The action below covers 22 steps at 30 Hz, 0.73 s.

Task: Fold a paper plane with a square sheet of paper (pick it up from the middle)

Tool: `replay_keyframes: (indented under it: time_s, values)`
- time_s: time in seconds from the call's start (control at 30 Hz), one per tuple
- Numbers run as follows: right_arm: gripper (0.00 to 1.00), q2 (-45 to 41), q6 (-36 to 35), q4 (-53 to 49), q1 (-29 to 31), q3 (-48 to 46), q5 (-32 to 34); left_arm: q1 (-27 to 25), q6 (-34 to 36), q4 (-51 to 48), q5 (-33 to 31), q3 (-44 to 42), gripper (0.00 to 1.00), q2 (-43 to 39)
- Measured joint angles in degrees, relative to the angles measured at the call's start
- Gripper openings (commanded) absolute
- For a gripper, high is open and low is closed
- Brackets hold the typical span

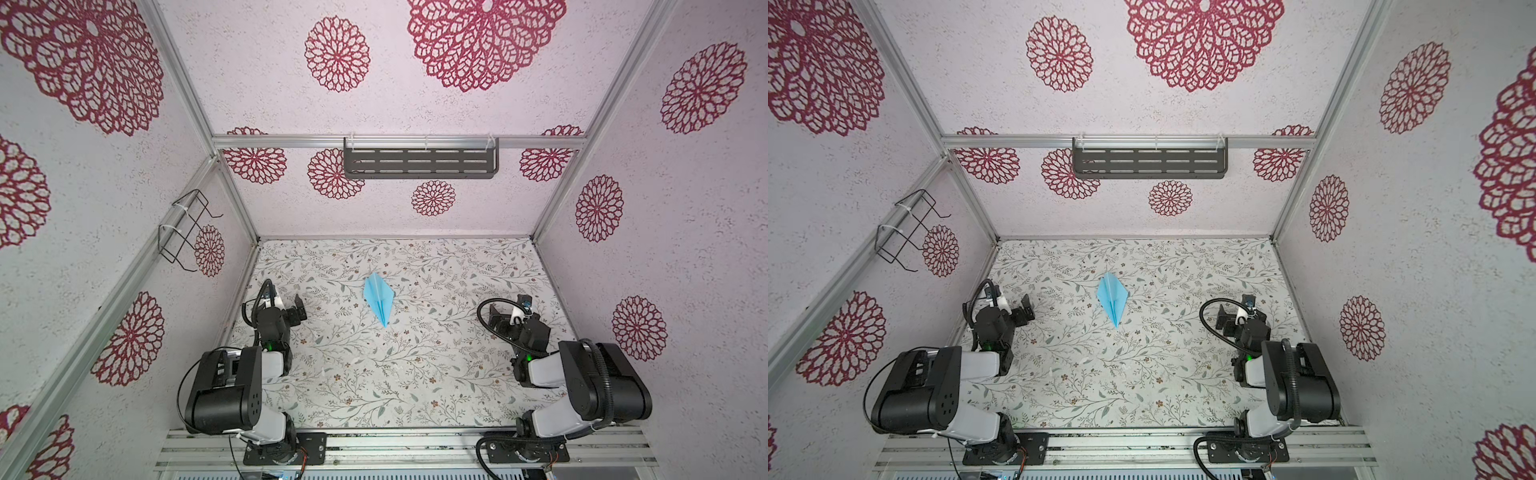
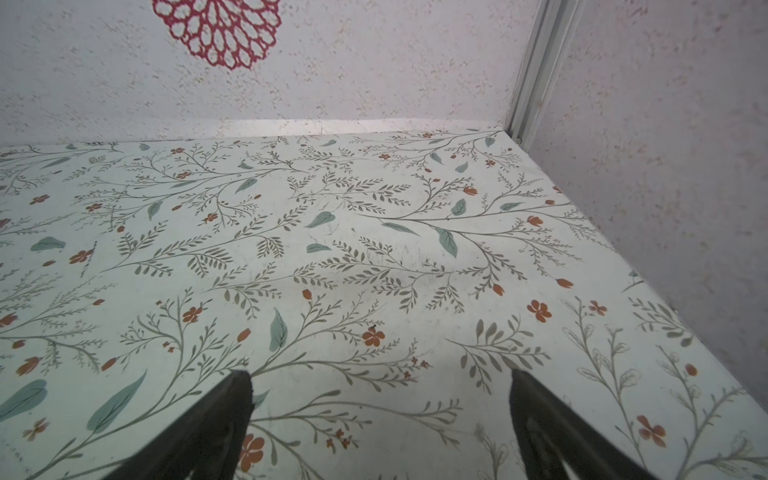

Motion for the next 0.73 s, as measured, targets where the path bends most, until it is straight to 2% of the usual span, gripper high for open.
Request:
replay_keyframes:
  time_s: [0.23,0.73]
  values:
    - [0.99,0.1,0.1,-0.6,0.2,1.6,2.3,0.2,-0.1,-2.3,0.0,4.8,0.97,0.7]
    - [0.99,0.1,0.0,-1.2,1.0,1.7,3.1,0.5,-0.1,-3.6,0.1,5.0,0.97,0.7]
